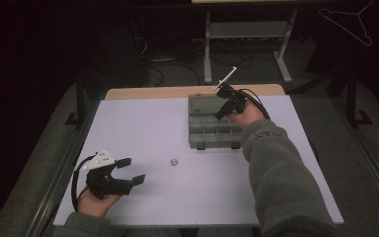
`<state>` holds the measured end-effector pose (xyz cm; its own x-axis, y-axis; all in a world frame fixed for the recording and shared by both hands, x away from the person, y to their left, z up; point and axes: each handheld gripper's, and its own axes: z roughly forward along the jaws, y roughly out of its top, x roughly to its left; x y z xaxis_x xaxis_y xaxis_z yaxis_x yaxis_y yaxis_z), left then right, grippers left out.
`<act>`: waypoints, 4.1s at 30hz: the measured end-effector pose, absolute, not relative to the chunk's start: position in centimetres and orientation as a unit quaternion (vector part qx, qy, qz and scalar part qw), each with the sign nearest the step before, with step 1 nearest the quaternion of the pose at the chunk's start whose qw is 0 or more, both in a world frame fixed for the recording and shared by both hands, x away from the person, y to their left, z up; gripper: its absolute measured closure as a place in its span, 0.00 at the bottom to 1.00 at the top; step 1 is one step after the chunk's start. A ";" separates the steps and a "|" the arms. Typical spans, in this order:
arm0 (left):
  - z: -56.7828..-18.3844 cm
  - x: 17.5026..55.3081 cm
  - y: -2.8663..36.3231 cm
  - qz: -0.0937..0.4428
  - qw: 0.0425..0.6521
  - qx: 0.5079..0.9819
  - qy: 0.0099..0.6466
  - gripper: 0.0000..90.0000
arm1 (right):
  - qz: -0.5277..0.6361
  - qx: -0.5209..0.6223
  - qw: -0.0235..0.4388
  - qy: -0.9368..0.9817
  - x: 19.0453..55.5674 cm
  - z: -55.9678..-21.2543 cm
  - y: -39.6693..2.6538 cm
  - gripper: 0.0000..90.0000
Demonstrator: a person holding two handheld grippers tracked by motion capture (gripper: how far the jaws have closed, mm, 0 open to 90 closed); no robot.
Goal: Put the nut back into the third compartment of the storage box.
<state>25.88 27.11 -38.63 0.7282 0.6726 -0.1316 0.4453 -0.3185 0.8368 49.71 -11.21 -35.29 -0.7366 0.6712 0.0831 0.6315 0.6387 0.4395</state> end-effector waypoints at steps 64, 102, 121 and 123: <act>-38.6 25.9 27.1 0.123 0.463 0.806 0.346 0.21 | 0.256 0.227 0.008 0.940 41.2 -35.2 -2.8 0.60; -38.6 25.9 27.1 0.121 0.467 0.804 0.347 0.21 | 0.193 0.158 -0.021 0.968 39.8 -41.6 4.4 0.69; -38.6 25.9 27.1 0.121 0.468 0.803 0.347 0.21 | 0.184 0.150 -0.024 0.971 39.6 -41.8 4.4 0.77; -38.6 25.9 27.1 0.122 0.468 0.804 0.347 0.21 | 0.188 0.151 -0.024 0.970 39.6 -41.6 4.2 0.77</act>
